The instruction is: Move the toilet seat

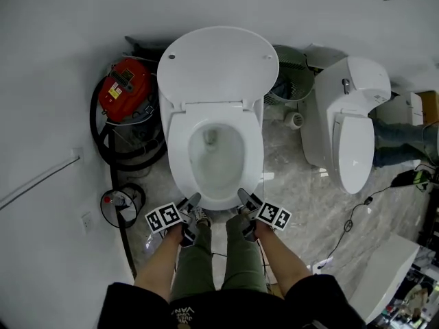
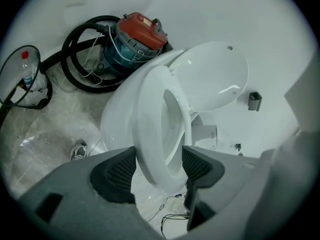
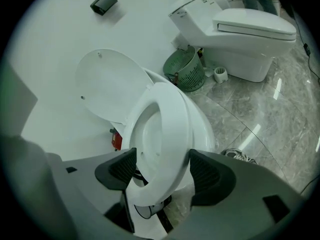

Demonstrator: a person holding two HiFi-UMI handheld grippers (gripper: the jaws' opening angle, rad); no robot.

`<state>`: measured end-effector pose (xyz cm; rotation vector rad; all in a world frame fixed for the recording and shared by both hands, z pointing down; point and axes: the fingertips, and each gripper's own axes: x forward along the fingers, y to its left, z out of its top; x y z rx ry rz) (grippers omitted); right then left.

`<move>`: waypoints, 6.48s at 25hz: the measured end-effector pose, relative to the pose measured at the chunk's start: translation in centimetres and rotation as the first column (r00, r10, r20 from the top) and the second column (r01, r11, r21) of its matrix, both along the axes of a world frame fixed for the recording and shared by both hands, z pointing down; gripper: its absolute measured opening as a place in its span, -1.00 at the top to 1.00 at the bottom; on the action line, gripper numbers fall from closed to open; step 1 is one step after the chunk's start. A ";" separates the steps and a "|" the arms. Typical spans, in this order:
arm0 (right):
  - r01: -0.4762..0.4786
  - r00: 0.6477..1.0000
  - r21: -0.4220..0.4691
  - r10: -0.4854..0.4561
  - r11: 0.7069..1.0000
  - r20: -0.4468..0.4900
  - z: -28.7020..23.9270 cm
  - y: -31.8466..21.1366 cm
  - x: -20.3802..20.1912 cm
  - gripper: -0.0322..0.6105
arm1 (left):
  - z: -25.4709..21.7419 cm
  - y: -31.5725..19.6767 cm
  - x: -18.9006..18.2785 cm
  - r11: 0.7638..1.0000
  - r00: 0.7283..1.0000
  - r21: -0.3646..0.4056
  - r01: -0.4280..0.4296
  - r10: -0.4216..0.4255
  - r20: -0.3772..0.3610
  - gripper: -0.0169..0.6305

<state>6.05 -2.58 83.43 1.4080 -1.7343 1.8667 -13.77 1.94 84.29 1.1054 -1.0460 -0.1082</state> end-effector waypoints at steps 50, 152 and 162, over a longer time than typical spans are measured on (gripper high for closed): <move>0.153 0.914 0.400 -0.284 0.904 0.290 -26.2 -17.5 -3.1 -0.05 | -26.2 -18.0 -4.8 0.856 0.939 0.424 0.295 -0.343 0.039 0.06; 0.180 0.978 0.825 -0.185 0.536 -0.094 -44.3 -13.4 -2.2 0.90 | -43.4 -9.1 -4.2 0.582 0.752 0.656 -0.481 -0.111 0.650 0.94; 0.190 0.980 0.838 -0.156 0.512 -0.128 -44.8 -8.2 -2.4 0.90 | -43.5 -5.0 -4.5 0.554 0.724 0.646 -0.526 -0.108 0.682 0.94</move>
